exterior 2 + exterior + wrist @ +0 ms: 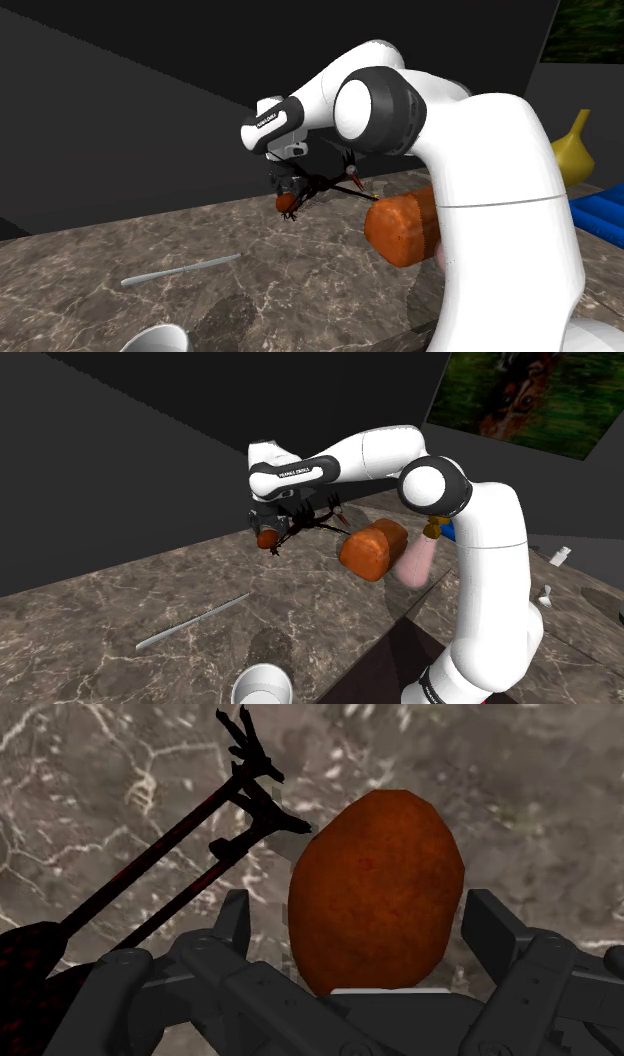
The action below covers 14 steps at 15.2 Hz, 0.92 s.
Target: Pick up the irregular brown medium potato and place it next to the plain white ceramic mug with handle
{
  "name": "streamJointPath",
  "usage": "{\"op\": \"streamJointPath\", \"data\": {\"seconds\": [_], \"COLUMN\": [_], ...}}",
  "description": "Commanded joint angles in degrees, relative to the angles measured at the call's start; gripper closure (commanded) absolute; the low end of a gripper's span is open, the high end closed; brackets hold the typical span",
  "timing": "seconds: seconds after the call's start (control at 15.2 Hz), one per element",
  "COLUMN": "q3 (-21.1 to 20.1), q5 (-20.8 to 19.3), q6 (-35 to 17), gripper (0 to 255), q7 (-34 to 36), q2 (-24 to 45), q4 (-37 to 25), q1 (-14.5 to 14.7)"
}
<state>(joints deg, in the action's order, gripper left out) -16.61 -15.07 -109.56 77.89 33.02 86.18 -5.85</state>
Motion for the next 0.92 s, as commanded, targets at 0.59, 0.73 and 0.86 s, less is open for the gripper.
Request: {"op": "streamJointPath", "data": {"seconds": [0.59,0.73,0.86], "q3": [0.1,0.1,0.1], "q5": [0.0,0.0,0.0], "q6": [-0.2,-0.2,-0.2], "gripper": [255,255,255], "q7": [0.0,0.0,0.0], "q2": [0.0,0.0,0.0], "q4": [0.3,0.3,0.3], "q1": [-0.1,-0.1,-0.1]}}
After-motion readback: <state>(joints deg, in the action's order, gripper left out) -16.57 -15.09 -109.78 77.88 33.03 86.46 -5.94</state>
